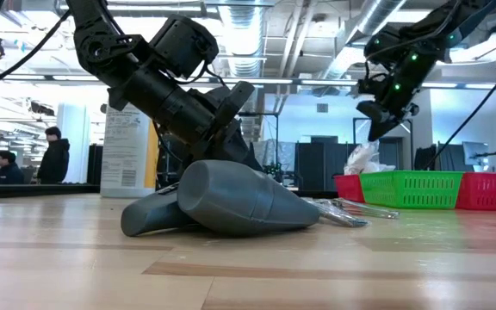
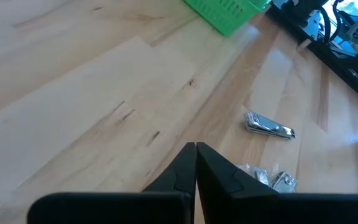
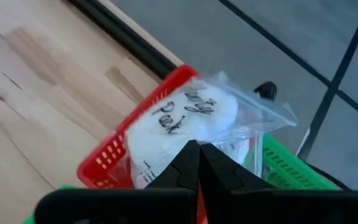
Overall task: Pick & Place Travel size toiletries
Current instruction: Put the white cotton pack into the top red bin
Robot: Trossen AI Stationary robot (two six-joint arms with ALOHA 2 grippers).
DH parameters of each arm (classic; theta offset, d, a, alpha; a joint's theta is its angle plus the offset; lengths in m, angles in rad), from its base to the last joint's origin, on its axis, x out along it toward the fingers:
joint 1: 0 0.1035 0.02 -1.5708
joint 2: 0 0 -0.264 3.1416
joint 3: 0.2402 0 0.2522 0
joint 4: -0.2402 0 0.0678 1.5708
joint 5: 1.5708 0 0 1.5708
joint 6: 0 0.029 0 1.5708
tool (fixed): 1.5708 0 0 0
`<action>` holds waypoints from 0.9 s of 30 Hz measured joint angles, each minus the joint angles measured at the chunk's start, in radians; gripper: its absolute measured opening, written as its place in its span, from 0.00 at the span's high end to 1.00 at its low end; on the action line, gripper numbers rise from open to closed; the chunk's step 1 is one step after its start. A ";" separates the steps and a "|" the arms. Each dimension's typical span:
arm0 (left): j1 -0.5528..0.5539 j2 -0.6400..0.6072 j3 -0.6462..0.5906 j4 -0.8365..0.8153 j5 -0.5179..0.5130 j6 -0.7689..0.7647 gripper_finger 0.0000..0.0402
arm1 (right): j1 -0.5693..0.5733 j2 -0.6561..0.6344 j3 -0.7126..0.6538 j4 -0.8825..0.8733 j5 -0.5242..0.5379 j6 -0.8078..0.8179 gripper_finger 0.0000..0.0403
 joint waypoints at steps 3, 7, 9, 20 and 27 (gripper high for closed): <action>0.000 0.000 0.000 0.000 0.000 0.007 0.99 | -0.002 0.000 -0.024 0.001 0.000 0.007 1.00; 0.000 0.000 0.000 0.000 0.000 0.018 0.99 | -0.001 0.000 -0.094 0.027 -0.003 0.027 1.00; 0.000 0.000 0.000 0.000 -0.001 0.019 0.99 | 0.001 0.000 -0.126 0.053 -0.003 0.030 1.00; 0.000 0.000 0.000 0.000 -0.001 0.030 0.99 | -0.001 0.000 -0.184 0.177 0.000 0.056 1.00; 0.000 0.000 0.000 0.000 -0.001 0.030 0.99 | -0.001 0.000 -0.233 0.184 -0.001 0.081 1.00</action>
